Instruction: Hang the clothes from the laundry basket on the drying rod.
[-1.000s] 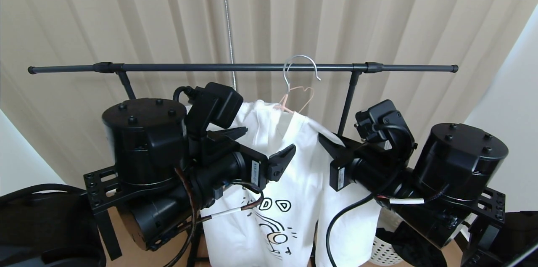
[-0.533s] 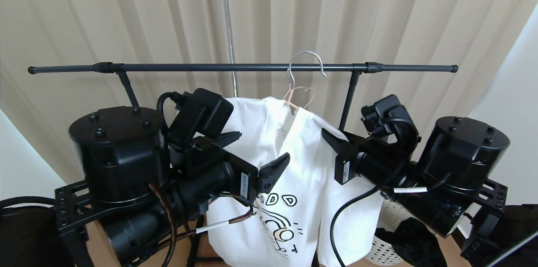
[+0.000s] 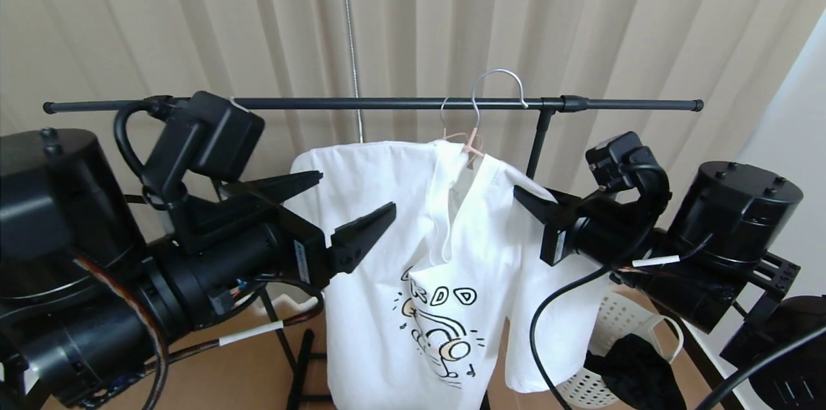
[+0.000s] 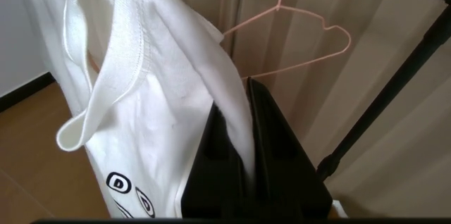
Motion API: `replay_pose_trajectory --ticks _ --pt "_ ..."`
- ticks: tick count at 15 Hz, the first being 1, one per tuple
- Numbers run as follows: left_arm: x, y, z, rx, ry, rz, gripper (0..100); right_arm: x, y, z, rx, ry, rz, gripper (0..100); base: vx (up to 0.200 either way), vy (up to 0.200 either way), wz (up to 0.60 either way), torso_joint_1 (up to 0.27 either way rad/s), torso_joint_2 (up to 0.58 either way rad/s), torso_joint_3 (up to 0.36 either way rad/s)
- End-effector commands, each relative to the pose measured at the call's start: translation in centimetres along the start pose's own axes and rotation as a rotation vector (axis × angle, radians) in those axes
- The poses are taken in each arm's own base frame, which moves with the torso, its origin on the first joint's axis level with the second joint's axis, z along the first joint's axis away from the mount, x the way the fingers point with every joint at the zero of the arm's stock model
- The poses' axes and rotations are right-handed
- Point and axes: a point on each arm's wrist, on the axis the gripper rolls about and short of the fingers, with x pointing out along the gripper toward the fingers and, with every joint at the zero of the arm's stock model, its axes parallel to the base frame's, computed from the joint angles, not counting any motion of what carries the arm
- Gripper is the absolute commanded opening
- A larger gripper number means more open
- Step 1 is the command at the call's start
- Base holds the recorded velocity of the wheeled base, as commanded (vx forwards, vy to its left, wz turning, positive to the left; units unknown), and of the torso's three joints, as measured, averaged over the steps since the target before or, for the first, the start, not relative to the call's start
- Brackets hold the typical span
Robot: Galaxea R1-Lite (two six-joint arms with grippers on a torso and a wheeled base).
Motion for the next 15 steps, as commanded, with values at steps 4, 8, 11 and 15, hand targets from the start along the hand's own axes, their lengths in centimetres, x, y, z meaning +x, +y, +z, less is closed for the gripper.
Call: replay_pose_trajectory --ticks 4,8,11,15 --pt "-2.0 5.8 -1.3 -0.025 0.037 0.018 100 -1.8 -4.1 0.5 -0.007 -0.028 0.058 0 0.000 0.000 0.00 0.000 0.00 0.000" --pt "-2.5 9.2 -3.3 -0.087 0.098 -0.047 100 -2.9 -6.4 0.4 -0.007 -0.032 0.121 0 0.000 0.000 0.00 0.000 0.00 0.000" --pt "-1.7 9.7 -4.7 -0.116 0.150 -0.065 100 -3.8 -6.4 0.7 -0.012 -0.046 0.174 0 0.000 0.000 0.00 0.000 0.00 0.000" --pt "0.0 9.8 -6.5 -0.142 0.219 -0.088 100 -4.2 -6.3 0.6 -0.023 -0.042 0.180 0 0.000 0.000 0.00 0.000 0.00 0.000"
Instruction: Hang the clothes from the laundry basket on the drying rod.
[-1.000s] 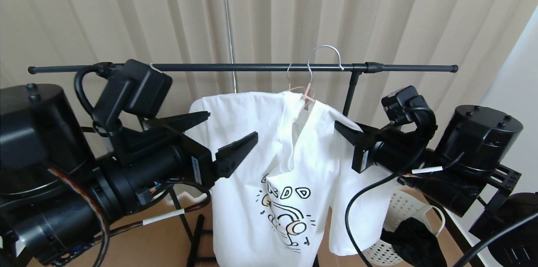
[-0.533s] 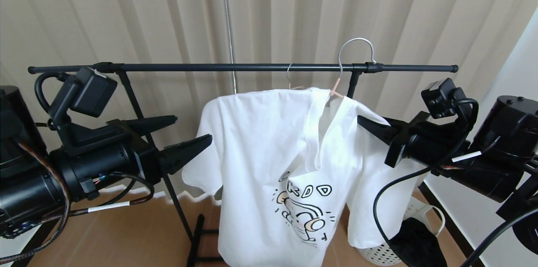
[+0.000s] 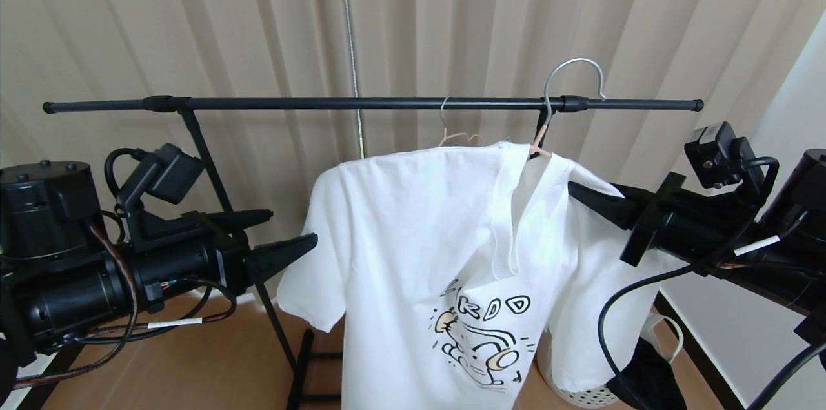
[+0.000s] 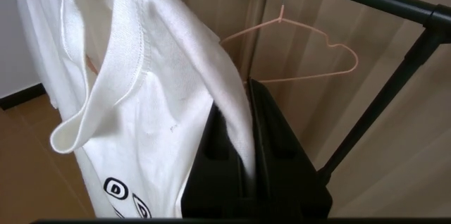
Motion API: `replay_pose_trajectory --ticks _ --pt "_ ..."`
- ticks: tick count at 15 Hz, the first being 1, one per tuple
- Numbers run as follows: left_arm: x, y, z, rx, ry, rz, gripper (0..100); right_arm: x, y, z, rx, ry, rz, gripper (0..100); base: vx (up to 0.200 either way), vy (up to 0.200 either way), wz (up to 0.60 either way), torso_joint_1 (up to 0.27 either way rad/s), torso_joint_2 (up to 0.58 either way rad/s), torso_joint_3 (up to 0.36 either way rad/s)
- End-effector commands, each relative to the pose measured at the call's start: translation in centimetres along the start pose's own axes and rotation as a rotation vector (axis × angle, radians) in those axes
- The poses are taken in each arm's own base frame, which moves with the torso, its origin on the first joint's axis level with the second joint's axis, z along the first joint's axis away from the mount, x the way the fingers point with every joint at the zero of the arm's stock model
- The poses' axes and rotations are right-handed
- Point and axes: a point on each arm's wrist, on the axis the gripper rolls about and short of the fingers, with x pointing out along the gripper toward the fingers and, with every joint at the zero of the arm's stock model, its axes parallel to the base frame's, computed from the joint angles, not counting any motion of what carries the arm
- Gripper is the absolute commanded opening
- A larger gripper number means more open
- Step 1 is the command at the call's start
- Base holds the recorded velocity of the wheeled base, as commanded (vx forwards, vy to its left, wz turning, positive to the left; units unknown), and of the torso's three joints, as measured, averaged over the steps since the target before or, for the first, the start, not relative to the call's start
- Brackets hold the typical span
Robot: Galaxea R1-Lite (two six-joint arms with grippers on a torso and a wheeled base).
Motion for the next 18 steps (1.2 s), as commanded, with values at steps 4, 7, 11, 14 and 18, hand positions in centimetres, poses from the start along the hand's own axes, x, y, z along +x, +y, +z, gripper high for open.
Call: replay_pose_trajectory --ticks 4,7,11,14,18 --pt "2.0 0.2 -1.5 -0.042 0.062 -0.023 100 -0.3 0.3 -0.1 0.000 0.002 0.006 0 0.000 0.000 0.00 0.000 0.00 0.000" --pt "1.9 0.0 -1.2 -0.110 0.053 -0.024 0 -0.2 0.3 -0.1 0.001 0.003 0.008 0 0.000 0.000 0.00 0.000 0.00 0.000" --pt "0.6 -0.3 -1.1 -0.126 0.033 0.020 0 -0.2 0.3 0.0 -0.001 -0.001 0.007 0 0.000 0.000 0.00 0.000 0.00 0.000" --pt "-0.3 -0.2 -1.7 -0.142 0.041 0.057 0 -0.2 0.2 0.1 -0.003 -0.003 0.007 0 0.000 0.000 0.00 0.000 0.00 0.000" --pt "-2.1 0.4 -2.1 -0.167 0.032 0.117 0 -0.2 0.2 0.1 -0.002 -0.002 0.004 0 0.000 0.000 0.00 0.000 0.00 0.000"
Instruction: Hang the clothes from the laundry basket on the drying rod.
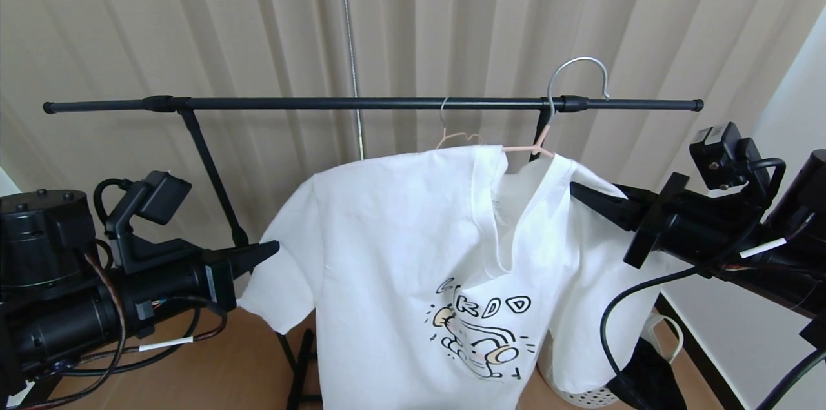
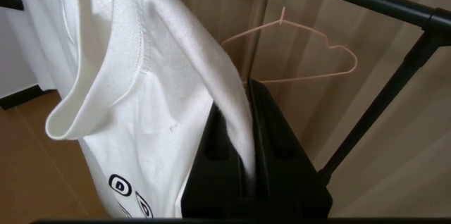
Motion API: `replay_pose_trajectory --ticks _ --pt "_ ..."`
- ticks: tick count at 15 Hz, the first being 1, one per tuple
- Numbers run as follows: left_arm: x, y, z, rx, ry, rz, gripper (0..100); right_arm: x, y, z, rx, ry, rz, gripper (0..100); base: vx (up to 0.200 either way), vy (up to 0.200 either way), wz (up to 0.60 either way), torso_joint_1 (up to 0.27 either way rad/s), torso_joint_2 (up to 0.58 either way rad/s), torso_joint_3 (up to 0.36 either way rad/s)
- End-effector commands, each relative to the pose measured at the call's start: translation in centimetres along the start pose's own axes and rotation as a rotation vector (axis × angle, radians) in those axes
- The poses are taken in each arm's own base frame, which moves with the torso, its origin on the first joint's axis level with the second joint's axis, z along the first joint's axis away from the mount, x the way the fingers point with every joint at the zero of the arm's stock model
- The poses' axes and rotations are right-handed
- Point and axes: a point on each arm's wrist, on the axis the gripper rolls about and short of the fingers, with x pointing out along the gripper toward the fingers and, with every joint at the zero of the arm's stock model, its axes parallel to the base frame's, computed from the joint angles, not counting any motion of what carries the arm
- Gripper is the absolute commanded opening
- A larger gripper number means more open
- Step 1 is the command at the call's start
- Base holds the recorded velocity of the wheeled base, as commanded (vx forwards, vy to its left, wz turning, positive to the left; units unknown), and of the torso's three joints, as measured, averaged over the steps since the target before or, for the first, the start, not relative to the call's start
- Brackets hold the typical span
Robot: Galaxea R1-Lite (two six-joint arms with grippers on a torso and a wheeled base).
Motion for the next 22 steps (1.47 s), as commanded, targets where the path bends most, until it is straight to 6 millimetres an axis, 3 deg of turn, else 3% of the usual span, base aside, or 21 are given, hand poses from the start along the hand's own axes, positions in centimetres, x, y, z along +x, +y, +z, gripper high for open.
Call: replay_pose_trajectory --ticks 1,22 --pt "-1.0 0.2 -0.2 -0.007 -0.010 0.024 0 0.1 0.0 0.0 0.000 0.002 0.001 0 0.000 0.000 0.00 0.000 0.00 0.000" --pt "-2.8 0.7 -2.6 -0.068 0.036 0.080 0 0.0 -0.2 0.0 0.003 0.001 -0.007 0 0.000 0.000 0.00 0.000 0.00 0.000"
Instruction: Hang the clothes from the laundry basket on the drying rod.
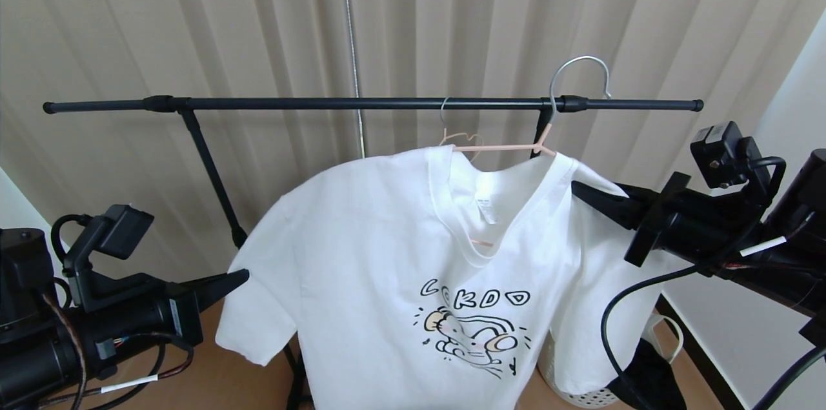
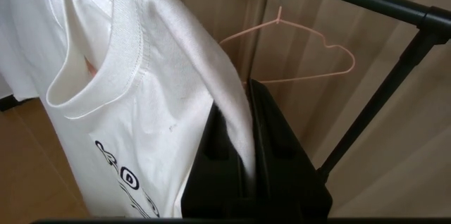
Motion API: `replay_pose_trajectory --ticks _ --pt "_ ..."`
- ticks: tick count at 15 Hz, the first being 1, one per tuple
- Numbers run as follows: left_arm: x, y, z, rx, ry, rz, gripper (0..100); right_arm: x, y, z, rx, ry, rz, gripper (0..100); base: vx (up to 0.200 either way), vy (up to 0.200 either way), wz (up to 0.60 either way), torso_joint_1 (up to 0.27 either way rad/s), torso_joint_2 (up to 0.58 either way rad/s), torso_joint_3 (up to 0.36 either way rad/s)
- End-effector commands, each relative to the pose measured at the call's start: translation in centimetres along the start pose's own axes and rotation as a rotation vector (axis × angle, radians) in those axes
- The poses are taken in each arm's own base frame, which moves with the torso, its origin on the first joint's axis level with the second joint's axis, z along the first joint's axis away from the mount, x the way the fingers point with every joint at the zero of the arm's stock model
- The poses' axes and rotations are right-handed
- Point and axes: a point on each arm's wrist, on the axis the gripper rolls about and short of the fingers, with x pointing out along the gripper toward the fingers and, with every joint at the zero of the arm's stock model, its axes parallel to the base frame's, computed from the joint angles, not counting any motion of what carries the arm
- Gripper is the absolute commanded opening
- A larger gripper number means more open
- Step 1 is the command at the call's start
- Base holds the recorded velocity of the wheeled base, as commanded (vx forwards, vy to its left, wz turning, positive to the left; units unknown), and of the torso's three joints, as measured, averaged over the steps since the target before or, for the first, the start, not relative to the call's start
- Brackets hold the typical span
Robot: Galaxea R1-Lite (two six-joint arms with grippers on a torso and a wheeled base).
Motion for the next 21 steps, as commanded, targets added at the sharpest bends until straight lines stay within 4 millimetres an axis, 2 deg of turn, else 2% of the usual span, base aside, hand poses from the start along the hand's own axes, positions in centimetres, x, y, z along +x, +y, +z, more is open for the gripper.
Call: replay_pose_trajectory --ticks 1,2,7,10,13,14,16,18,20,21 --pt "0.0 0.0 -0.2 -0.004 0.006 0.001 0 0.0 0.0 0.0 0.000 0.001 0.001 0 0.000 0.000 0.00 0.000 0.00 0.000" --pt "0.0 0.0 -0.2 -0.005 0.008 0.001 100 0.0 0.0 0.0 0.000 0.001 0.001 0 0.000 0.000 0.00 0.000 0.00 0.000" --pt "-0.4 -0.6 0.5 0.017 -0.026 -0.030 100 0.1 0.0 -0.4 0.004 0.014 0.002 0 0.000 0.000 0.00 0.000 0.00 0.000" --pt "-0.7 -1.9 3.3 0.067 -0.116 -0.079 100 0.2 0.1 -0.8 0.011 0.027 0.008 0 0.000 0.000 0.00 0.000 0.00 0.000" --pt "-1.1 -3.5 6.0 0.082 -0.109 -0.126 100 0.4 0.2 -1.3 0.003 0.043 0.014 0 0.000 0.000 0.00 0.000 0.00 0.000" --pt "-1.3 -4.9 8.8 0.097 -0.106 -0.162 100 0.5 0.3 -1.7 -0.009 0.057 0.036 0 0.000 0.000 0.00 0.000 0.00 0.000" --pt "-1.3 -6.2 11.1 0.121 -0.112 -0.203 100 0.4 0.5 -2.0 -0.007 0.064 0.068 0 0.000 0.000 0.00 0.000 0.00 0.000" --pt "-0.9 -7.5 12.1 0.181 -0.036 -0.243 100 0.6 1.2 -2.2 -0.004 0.070 0.094 0 0.000 0.000 0.00 0.000 0.00 0.000" --pt "0.0 -8.6 12.2 0.257 0.018 -0.281 100 0.9 1.8 -2.5 0.002 0.084 0.121 0 0.000 0.000 0.00 0.000 0.00 0.000" --pt "1.1 -9.7 12.0 0.293 0.054 -0.326 100 1.1 2.0 -2.7 0.004 0.089 0.132 0 0.000 0.000 0.00 0.000 0.00 0.000"
